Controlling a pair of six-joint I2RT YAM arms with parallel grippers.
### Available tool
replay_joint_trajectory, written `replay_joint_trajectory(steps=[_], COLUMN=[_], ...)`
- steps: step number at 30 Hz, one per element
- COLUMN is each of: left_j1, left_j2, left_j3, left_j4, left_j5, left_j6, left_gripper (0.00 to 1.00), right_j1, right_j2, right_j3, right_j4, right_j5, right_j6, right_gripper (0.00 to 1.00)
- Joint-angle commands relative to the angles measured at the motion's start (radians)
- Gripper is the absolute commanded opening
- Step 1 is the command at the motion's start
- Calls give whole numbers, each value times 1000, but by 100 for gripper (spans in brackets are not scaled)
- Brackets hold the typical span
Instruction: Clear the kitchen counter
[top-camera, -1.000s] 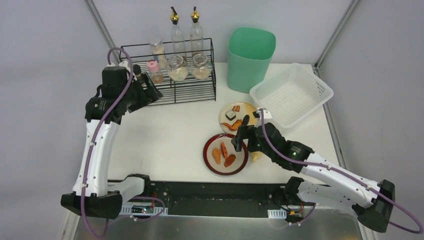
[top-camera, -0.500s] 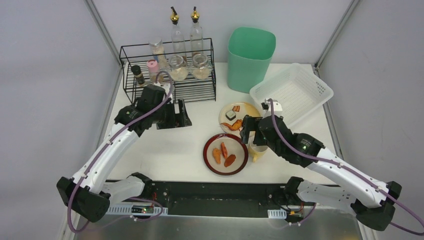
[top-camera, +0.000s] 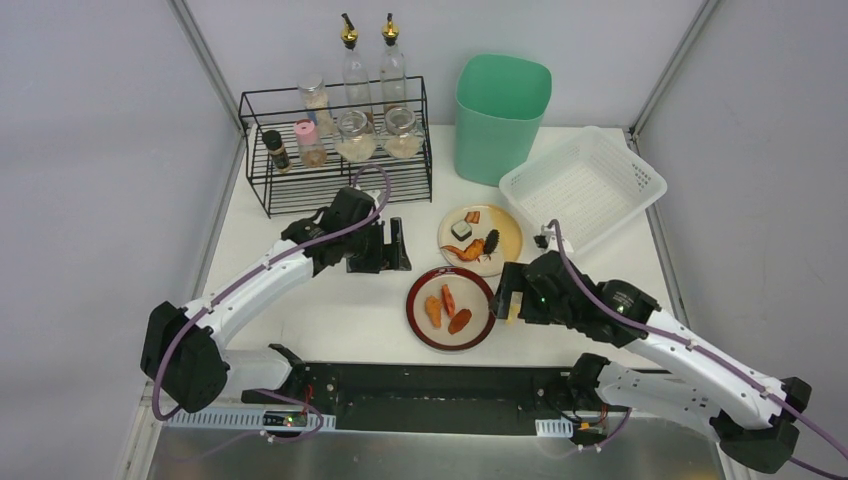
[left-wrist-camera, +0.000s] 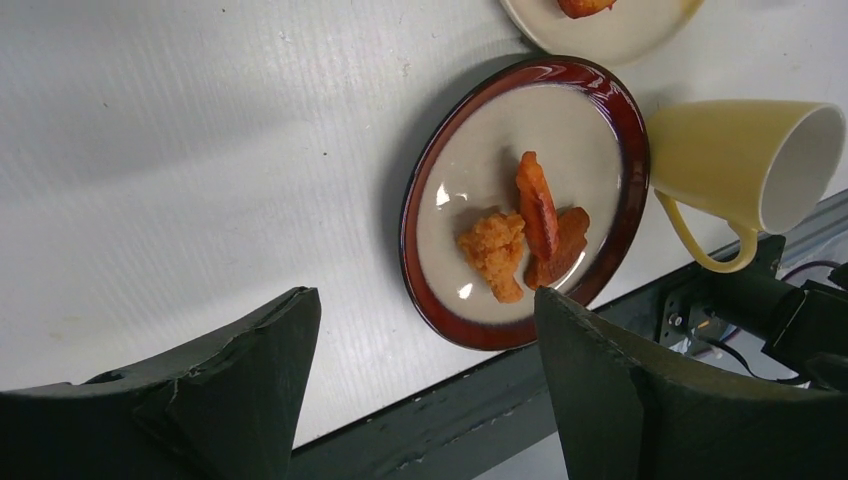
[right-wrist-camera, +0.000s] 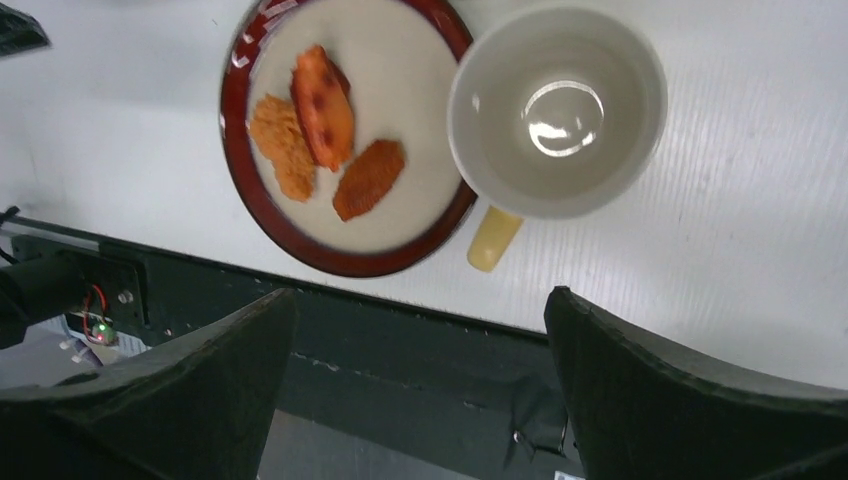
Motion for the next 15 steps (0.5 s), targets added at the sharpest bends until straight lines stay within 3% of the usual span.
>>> replay_joint_trajectory(steps=[1,15], left_j1=[-3,-3], left_j2=[8,-32], left_j3=[-43,-177], left_j4=[95,166], left_j5=[0,31], left_j6=[-32,-46], left_gripper=[80,80], right_j1=[-3,-2], right_j2=[-12,90], right_j3=[-49,-169], right_j4=[-86,44], right_j5=[-71,111], right_j6=[103,198], right_gripper=[97,90])
